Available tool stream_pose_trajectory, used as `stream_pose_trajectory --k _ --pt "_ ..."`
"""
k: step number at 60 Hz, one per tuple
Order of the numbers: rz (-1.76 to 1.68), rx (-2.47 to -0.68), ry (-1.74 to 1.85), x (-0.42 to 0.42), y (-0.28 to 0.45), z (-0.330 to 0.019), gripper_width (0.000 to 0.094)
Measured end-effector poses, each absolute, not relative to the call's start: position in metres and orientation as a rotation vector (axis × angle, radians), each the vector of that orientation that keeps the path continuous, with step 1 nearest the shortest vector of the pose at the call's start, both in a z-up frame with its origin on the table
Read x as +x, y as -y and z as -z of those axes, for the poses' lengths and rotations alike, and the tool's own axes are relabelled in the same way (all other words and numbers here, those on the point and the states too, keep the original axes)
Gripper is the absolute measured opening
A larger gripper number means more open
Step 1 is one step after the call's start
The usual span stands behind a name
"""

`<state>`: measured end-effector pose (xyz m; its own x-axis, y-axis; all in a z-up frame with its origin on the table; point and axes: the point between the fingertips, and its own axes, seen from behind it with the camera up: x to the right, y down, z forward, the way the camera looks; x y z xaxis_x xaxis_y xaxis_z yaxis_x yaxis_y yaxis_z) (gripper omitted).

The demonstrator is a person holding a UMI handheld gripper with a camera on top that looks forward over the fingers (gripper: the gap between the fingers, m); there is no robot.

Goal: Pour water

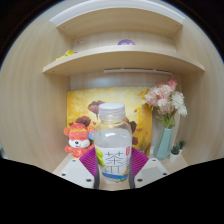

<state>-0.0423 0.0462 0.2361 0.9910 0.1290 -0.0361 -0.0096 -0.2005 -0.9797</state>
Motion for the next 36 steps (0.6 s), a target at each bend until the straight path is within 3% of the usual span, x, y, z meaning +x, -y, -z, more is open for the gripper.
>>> stream_pose_trajectory --k 11,19,28,36 --pt "-0.054 -1.859 0.051 0.011 -0.050 -0.145 0.0404" --pt "-0.060 -1.919 0.005 0.029 -0.047 -0.098 0.0403" --pt "-0.058 -1.934 -0.037 0.037 -0.046 -0.063 0.0404" --pt "-0.070 -1.883 -0.057 0.039 -0.042 -0.066 0.0424"
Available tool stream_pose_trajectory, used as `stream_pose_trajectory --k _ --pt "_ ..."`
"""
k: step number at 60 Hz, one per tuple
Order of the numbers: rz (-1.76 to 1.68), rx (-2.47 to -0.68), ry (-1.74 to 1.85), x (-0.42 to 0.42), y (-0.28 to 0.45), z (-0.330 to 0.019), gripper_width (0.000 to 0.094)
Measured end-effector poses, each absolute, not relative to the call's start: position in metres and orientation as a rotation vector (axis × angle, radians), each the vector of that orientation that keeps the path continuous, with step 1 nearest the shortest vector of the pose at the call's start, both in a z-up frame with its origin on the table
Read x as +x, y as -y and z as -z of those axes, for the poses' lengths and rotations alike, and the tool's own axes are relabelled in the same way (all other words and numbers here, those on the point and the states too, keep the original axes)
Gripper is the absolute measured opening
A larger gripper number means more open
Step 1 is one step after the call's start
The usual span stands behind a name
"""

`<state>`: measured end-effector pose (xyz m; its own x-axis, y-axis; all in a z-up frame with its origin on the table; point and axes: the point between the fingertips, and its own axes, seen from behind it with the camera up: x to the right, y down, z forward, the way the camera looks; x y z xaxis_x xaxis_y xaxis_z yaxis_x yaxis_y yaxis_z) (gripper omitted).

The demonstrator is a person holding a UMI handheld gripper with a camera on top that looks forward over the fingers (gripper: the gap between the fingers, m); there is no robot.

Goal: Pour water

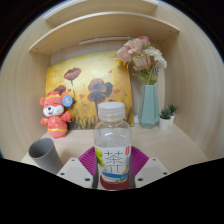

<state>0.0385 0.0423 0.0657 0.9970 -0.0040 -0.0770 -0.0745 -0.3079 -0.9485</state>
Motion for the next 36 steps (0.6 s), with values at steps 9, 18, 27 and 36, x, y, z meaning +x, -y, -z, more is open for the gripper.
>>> stream_pose_trajectory --k 9,18,27,36 --pt "-0.049 -1.872 -0.028 0.037 -0.040 -0.065 0.0508" --pt "0.037 -2.009 -0.017 0.050 -0.028 -0.038 0.0754" --pt "0.053 -2.116 -0.040 0.051 0.001 -0.011 0.0849" --pt "0.090 -2.192 -0.094 0.053 0.051 -0.001 0.0849"
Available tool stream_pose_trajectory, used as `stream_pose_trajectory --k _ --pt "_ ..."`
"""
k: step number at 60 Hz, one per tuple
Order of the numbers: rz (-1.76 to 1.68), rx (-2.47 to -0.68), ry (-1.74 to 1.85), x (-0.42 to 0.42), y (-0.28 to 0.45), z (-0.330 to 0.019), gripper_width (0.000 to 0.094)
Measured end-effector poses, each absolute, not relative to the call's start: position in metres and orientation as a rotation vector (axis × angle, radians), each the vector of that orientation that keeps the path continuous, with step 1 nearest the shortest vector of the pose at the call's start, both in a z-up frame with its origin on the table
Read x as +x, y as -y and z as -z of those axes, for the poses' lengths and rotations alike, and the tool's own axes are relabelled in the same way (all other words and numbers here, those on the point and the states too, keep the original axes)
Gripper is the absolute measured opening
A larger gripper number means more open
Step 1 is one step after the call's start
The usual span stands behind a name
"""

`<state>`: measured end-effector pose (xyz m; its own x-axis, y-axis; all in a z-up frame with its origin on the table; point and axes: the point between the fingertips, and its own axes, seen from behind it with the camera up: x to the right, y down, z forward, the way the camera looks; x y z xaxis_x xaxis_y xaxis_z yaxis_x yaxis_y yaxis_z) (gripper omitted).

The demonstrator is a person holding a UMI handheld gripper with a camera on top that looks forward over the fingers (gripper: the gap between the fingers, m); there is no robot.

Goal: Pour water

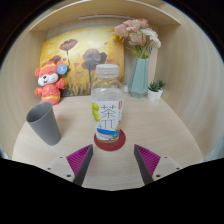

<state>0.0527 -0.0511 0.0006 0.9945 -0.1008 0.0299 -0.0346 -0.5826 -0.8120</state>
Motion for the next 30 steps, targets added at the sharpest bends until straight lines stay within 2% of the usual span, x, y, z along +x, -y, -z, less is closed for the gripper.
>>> stream_pose_trajectory --k 11,30 --pt "0.071 -2.228 -0.153 0.022 0.097 -0.031 0.0832" --pt "0.038 -2.101 -0.086 -0.047 0.097 -0.154 0.0841"
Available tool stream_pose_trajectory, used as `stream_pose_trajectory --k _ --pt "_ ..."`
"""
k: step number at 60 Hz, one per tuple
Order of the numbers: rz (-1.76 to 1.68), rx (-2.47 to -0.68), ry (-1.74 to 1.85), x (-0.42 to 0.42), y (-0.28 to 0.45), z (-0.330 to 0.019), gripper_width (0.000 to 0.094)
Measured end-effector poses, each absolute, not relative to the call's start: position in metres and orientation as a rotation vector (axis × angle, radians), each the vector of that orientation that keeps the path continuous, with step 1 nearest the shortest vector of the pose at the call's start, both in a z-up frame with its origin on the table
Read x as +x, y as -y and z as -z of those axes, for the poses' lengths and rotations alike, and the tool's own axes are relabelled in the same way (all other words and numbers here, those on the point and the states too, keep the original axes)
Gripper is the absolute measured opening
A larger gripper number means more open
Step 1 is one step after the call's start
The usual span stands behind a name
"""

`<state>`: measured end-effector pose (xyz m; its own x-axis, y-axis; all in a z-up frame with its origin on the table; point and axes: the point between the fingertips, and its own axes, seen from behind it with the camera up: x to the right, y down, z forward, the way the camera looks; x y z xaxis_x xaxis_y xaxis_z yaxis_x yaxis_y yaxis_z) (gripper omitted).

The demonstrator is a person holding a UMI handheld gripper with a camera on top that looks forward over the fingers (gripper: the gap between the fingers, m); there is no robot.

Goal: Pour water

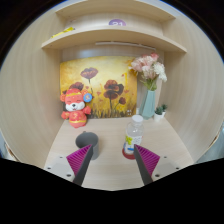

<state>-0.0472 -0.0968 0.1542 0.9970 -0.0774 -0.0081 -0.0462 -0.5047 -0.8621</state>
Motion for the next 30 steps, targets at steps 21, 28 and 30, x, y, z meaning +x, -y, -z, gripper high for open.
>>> stream_pose_trajectory --k 21,28,30 --pt "0.067 -2.005 -0.052 -0.078 0.107 -0.224 0.0840" --pt "0.051 -1.997 -0.069 -0.087 0.114 -0.227 0.0835" --pt "0.050 -1.999 -0.069 -0.089 0.117 -0.227 0.0836"
